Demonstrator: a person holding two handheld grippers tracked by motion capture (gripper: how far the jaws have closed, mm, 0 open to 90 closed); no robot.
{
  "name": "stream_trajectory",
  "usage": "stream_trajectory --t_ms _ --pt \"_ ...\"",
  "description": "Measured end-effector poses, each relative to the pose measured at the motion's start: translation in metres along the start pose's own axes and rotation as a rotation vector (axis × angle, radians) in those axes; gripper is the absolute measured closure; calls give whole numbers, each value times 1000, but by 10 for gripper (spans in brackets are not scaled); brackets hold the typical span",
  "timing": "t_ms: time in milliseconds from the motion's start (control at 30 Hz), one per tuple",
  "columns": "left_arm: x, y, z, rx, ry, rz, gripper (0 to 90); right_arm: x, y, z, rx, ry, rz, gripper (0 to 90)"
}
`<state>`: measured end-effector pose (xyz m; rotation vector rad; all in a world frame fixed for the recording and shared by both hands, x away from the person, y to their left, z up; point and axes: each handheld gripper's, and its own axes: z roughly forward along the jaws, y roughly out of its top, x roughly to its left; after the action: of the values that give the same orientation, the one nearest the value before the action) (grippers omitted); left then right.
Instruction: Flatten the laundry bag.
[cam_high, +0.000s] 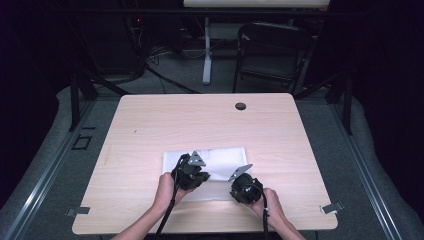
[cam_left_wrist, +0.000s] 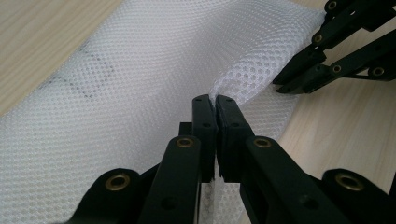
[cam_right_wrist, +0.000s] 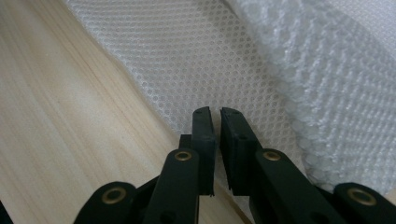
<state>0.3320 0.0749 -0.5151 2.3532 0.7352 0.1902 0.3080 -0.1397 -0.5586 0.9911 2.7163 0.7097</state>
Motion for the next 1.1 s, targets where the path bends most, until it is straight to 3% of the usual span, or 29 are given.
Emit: stream_trajectory --t_ms 733,1100 --pt "-1 5 -17 -23 3 0 875 5 -2 -4 63 40 10 900" --pt "12 10 -32 -45 11 -14 875 10 -5 -6 75 61 17 900"
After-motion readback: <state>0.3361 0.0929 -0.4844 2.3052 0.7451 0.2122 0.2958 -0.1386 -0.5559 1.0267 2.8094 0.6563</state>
